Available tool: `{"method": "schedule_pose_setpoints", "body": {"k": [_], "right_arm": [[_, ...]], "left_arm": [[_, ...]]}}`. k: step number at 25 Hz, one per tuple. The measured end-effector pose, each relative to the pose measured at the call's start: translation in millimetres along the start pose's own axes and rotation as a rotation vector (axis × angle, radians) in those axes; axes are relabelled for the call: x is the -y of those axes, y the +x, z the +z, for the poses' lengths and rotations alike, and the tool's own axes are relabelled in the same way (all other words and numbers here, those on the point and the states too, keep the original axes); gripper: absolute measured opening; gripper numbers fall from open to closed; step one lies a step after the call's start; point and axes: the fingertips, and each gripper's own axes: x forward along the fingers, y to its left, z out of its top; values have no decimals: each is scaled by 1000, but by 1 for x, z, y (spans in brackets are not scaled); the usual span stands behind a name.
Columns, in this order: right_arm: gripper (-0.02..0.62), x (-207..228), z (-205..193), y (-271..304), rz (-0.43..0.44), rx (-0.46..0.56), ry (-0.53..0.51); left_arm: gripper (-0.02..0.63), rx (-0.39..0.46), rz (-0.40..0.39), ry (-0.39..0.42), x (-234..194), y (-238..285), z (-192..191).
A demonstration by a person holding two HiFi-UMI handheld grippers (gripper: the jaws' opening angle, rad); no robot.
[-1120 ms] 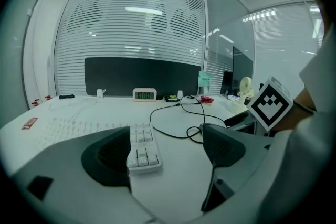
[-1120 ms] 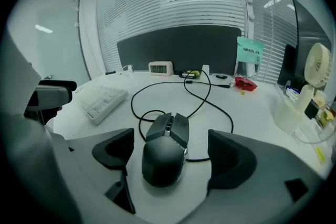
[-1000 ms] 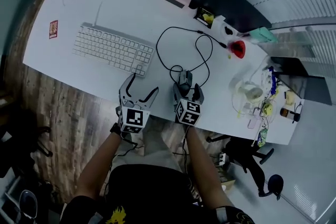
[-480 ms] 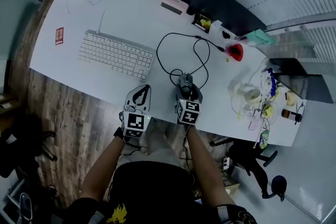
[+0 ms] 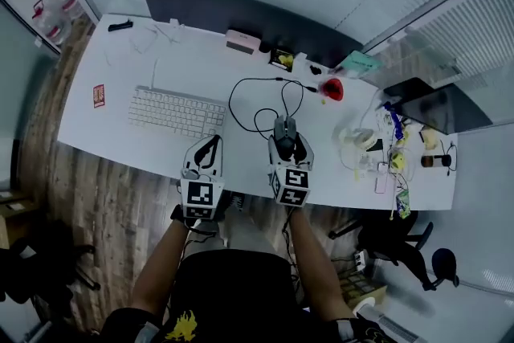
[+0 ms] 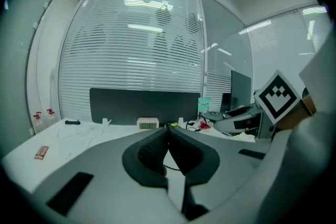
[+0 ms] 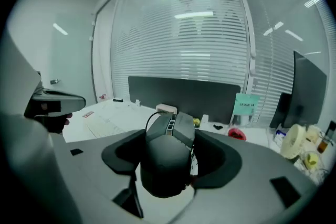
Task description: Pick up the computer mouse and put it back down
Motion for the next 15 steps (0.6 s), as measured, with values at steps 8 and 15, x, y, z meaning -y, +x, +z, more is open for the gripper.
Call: {"method": "schedule_pose_setpoints", "body": {"k": [8, 15], "right_arm": [[301, -20, 76, -82, -40, 238, -30], [301, -31, 166, -140, -56, 471, -68]], "left_arm": [[11, 146, 15, 70, -5, -53, 65], [11, 257, 25, 134, -23, -96, 139]]}}
